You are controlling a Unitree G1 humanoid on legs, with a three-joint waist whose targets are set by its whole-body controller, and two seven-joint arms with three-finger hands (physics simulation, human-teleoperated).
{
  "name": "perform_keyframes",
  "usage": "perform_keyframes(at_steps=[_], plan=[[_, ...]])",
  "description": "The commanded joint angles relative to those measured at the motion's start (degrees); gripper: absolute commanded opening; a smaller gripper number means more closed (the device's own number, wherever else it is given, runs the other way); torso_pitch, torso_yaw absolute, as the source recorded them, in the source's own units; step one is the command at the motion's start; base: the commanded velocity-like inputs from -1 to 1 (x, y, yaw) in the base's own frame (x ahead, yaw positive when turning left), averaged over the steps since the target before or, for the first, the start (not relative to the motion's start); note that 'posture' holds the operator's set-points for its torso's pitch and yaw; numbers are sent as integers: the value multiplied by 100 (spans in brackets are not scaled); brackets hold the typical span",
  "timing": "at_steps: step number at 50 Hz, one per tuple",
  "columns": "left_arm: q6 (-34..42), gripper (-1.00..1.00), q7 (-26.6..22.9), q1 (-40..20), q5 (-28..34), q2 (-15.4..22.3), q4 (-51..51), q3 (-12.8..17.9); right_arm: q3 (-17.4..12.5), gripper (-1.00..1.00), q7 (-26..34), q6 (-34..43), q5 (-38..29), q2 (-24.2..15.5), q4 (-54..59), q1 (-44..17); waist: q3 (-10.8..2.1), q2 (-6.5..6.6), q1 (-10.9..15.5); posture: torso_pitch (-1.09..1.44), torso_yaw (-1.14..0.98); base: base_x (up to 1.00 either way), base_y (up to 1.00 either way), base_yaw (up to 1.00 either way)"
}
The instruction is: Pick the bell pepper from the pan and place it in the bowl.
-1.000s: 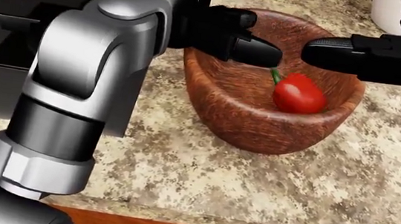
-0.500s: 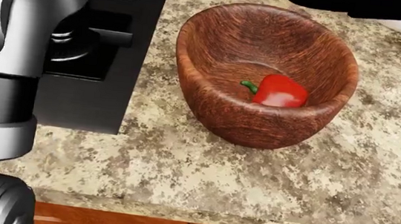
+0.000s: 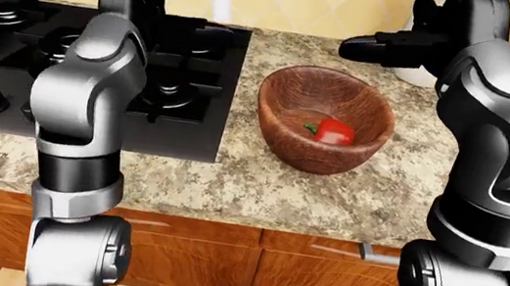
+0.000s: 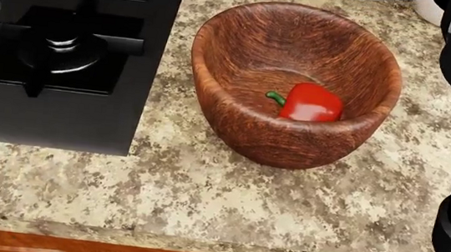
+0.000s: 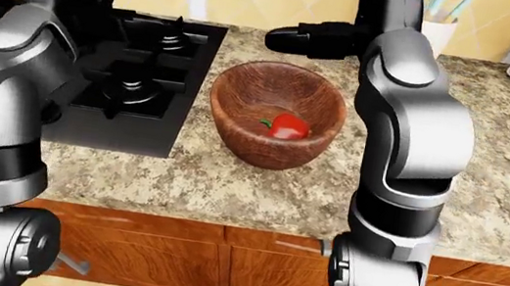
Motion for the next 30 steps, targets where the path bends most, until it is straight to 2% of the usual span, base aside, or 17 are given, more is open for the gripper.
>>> perform_keyframes(at_steps=[1,6,15,25,30], plan=[[-248,100,48,-198,2,85,-247,29,-60,100,34,-228,-84,-24,-135,-208,-183,13,-5,0,0,0,0,0],[-396,100,174,-160,-10,126,-317,99,-59,100,78,-310,-172,4,-92,-300,-177,24,-10,0,0,0,0,0],[-953,100,246,-144,165,192,-312,21,-67,100,187,-508,-299,-58,136,-571,-164,37,-18,0,0,0,0,0],[-1479,100,229,-196,382,211,-329,17,-70,100,105,-1032,-440,-119,67,-674,-142,43,-14,0,0,0,0,0],[-1747,100,261,-123,410,201,-393,59,-94,100,110,-1537,-530,-149,112,-570,-137,41,-19,0,0,0,0,0]])
